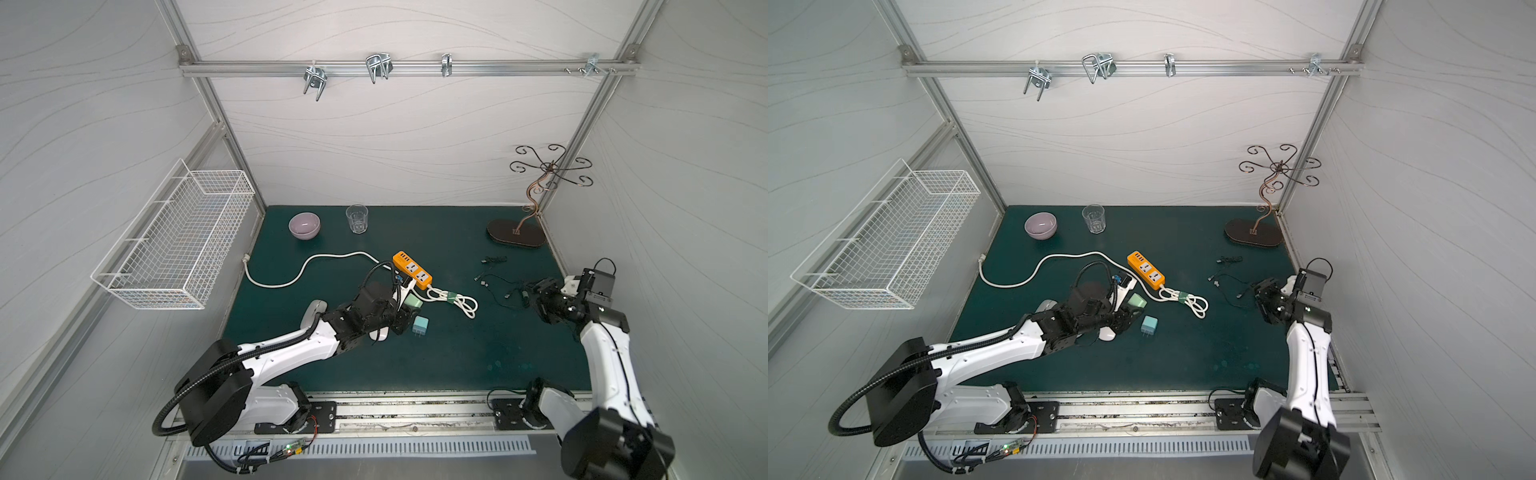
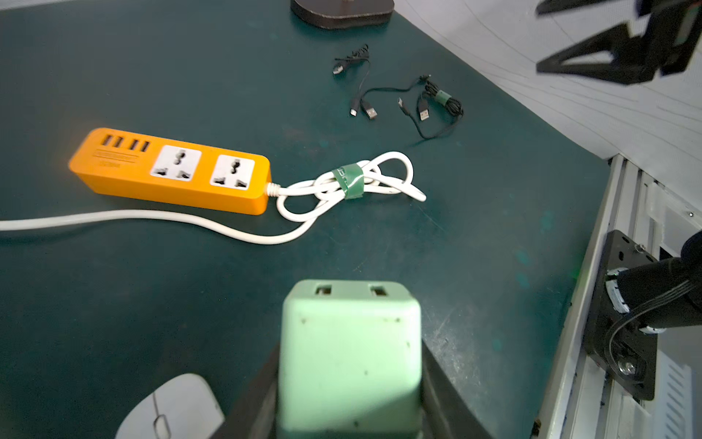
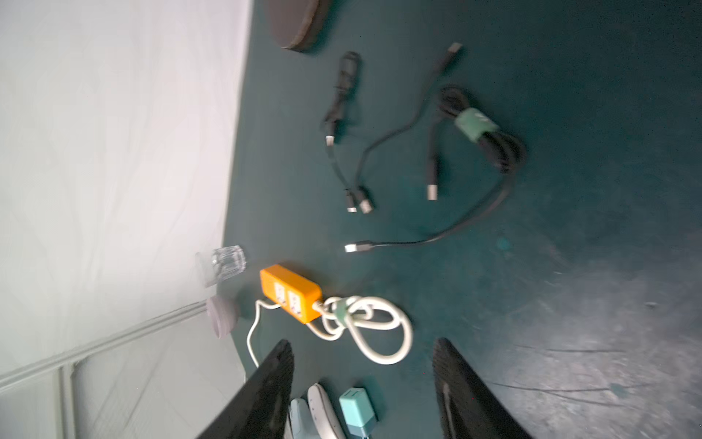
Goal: Unplug the wireless mouse
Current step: Place the power cord at the center of the board.
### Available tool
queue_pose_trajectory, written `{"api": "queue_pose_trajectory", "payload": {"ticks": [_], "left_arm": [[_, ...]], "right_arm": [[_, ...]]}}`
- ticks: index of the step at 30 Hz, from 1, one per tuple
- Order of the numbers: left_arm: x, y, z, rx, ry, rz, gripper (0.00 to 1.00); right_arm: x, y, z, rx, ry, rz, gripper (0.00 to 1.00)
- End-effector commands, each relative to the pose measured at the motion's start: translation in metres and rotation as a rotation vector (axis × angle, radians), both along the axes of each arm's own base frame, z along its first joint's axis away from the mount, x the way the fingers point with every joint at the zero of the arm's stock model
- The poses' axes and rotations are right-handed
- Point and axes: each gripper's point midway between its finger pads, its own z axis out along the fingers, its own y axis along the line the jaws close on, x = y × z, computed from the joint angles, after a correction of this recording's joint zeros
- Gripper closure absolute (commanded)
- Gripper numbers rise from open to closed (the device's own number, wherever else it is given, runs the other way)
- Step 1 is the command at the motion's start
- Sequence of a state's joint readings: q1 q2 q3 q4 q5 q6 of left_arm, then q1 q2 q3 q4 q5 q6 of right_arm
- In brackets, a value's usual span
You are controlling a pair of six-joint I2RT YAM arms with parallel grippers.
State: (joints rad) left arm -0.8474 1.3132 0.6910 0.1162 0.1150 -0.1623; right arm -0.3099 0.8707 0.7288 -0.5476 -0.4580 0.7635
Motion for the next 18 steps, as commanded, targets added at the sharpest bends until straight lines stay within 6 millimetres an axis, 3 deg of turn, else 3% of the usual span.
{"api": "queue_pose_trajectory", "payload": {"ticks": [1,7,14,18], "left_arm": [[0.005,-0.02,0.013,-0.05,0.018,-0.023,0.88],[0.005,-0.027,-0.018,-0.018,0.127,-0.005,0.88],[-0.017,-0.068,-0.039,0.058,0.185,-0.122,0.87],[-0.019,-0.082,-0.054,0.134,0.197,-0.124,0.87]], "right_arm": [[0.004,0.015,0.04,-0.078,-0.181,0.068,0.31],[0.005,0.036,0.05,-0.113,-0.204,0.177,0.3],[0.007,0.045,0.044,-0.09,-0.202,0.195,0.3],[0.007,0.047,0.043,-0.086,-0.197,0.203,0.29]]}}
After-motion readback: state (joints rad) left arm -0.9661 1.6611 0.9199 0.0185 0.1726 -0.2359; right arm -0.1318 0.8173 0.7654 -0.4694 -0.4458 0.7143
